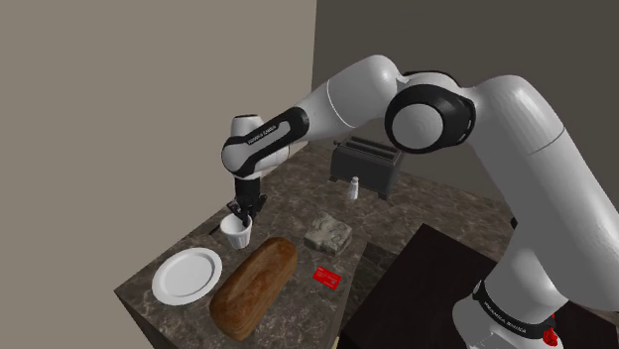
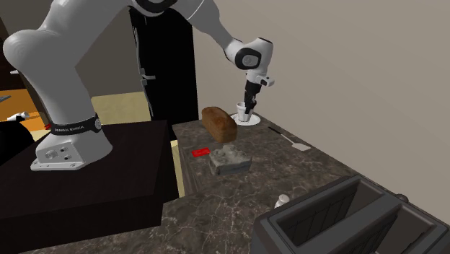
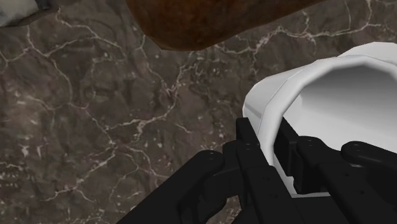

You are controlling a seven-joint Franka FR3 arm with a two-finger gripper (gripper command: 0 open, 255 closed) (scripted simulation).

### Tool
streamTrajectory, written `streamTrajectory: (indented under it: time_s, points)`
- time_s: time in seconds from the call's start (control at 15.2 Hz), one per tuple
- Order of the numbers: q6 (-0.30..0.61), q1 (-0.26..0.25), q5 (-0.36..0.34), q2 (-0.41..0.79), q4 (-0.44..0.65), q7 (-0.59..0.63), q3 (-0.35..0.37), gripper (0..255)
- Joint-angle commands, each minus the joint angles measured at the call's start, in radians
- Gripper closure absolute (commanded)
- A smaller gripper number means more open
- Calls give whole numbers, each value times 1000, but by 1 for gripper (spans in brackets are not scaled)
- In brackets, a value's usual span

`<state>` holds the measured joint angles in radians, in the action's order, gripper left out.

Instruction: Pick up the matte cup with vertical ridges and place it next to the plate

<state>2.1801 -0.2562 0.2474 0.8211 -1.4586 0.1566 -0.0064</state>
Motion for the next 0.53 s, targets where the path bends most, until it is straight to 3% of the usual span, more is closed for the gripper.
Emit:
streamTrajectory:
  time_s: [0.0, 0.46]
  points:
    - [15, 1, 2, 21, 7, -4, 1, 255]
    - [62, 2, 7, 90, 28, -15, 6, 255]
